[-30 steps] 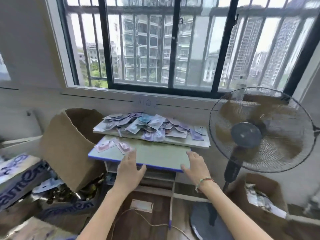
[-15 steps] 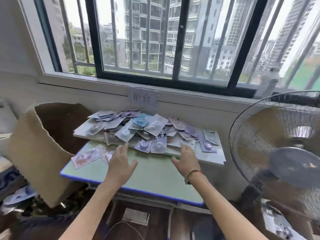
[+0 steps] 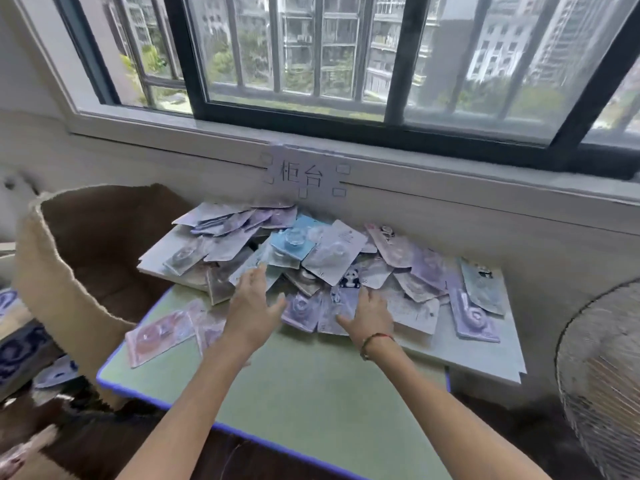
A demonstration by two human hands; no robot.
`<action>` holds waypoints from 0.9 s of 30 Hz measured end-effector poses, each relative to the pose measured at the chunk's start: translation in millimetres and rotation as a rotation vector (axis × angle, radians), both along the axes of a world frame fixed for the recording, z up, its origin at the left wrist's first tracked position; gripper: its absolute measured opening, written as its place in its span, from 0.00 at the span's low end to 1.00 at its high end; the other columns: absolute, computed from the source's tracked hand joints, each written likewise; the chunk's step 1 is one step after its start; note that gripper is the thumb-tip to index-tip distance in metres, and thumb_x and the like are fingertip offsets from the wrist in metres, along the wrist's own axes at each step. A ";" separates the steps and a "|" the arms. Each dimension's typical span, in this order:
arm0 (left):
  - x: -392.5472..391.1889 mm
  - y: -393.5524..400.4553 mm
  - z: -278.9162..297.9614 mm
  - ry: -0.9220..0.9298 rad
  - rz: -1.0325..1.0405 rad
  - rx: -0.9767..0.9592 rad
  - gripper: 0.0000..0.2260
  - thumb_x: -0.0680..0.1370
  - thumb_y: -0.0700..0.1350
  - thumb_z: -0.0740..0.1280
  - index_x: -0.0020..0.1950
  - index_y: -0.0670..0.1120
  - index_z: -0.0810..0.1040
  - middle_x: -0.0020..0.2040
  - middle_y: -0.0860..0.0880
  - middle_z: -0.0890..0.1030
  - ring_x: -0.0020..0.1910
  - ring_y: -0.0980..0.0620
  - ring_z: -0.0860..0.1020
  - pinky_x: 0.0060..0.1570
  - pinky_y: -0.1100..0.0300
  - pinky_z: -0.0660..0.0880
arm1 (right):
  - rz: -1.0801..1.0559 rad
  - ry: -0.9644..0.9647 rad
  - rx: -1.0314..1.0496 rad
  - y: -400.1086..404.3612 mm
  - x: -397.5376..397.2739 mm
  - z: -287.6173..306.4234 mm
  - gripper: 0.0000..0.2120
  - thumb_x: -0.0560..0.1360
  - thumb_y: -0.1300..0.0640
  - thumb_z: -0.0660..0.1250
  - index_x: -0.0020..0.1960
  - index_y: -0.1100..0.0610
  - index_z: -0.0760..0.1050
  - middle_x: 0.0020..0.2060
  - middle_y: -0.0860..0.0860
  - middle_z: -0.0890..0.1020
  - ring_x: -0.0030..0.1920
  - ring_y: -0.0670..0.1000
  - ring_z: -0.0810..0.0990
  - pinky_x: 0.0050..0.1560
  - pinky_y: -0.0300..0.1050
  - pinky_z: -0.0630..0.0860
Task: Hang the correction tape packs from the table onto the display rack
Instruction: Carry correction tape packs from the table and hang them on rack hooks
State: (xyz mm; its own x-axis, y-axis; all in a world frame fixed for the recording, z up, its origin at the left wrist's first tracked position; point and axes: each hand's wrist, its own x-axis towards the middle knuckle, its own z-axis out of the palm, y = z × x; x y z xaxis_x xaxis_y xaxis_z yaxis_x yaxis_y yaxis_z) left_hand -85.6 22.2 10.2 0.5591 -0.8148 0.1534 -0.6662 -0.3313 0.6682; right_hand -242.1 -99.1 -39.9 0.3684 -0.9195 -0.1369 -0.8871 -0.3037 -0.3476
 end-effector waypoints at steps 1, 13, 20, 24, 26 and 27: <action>3.6 -6.8 -2.9 0.003 0.001 0.002 0.29 0.77 0.42 0.68 0.76 0.42 0.61 0.72 0.42 0.66 0.71 0.45 0.65 0.69 0.55 0.61 | -0.022 -0.009 0.009 -4.7 7.7 -4.4 0.38 0.74 0.42 0.66 0.74 0.58 0.54 0.69 0.59 0.64 0.69 0.58 0.63 0.65 0.51 0.68; 33.2 -87.1 -26.5 0.032 -0.162 0.039 0.27 0.78 0.42 0.66 0.75 0.41 0.61 0.72 0.44 0.65 0.70 0.47 0.65 0.68 0.60 0.59 | -0.194 0.024 -0.011 -30.6 54.4 -50.4 0.46 0.74 0.42 0.66 0.78 0.53 0.39 0.69 0.59 0.59 0.69 0.59 0.61 0.65 0.50 0.65; 22.0 -142.9 -37.4 -0.024 -0.298 0.106 0.29 0.77 0.44 0.67 0.75 0.41 0.60 0.71 0.41 0.65 0.70 0.43 0.64 0.69 0.51 0.62 | -0.297 0.075 -0.083 -39.5 16.5 -37.8 0.42 0.72 0.49 0.68 0.77 0.53 0.47 0.68 0.57 0.61 0.67 0.57 0.63 0.63 0.49 0.65; 11.3 -173.9 -44.1 -0.060 -0.373 0.196 0.34 0.77 0.48 0.67 0.77 0.42 0.55 0.74 0.39 0.60 0.73 0.41 0.60 0.71 0.49 0.60 | -0.381 0.064 -0.074 -53.0 -7.0 -32.2 0.39 0.75 0.47 0.65 0.77 0.54 0.46 0.70 0.58 0.58 0.70 0.58 0.59 0.67 0.51 0.62; 4.9 -185.3 -47.0 -0.050 -0.396 0.291 0.39 0.76 0.54 0.67 0.79 0.44 0.49 0.77 0.36 0.51 0.77 0.40 0.51 0.74 0.49 0.54 | -0.414 0.056 -0.070 -58.8 -14.4 -30.6 0.41 0.73 0.50 0.67 0.77 0.55 0.46 0.70 0.59 0.58 0.70 0.59 0.59 0.67 0.51 0.62; 1.4 -190.5 -48.5 -0.038 -0.399 0.336 0.42 0.76 0.59 0.67 0.79 0.45 0.45 0.78 0.35 0.46 0.78 0.40 0.46 0.75 0.48 0.51 | -0.430 0.040 -0.075 -61.7 -17.1 -30.2 0.42 0.73 0.51 0.68 0.77 0.55 0.47 0.70 0.60 0.58 0.70 0.59 0.59 0.67 0.50 0.63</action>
State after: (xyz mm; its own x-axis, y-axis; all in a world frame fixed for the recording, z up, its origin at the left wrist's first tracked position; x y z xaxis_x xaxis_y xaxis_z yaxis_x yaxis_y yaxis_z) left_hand -84.2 -168.3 -38.3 0.1946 -0.9710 -0.1389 -0.8061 -0.2390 0.5414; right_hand -259.2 -160.9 -70.2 -0.0543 -0.9961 -0.0703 -0.9507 0.0731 -0.3014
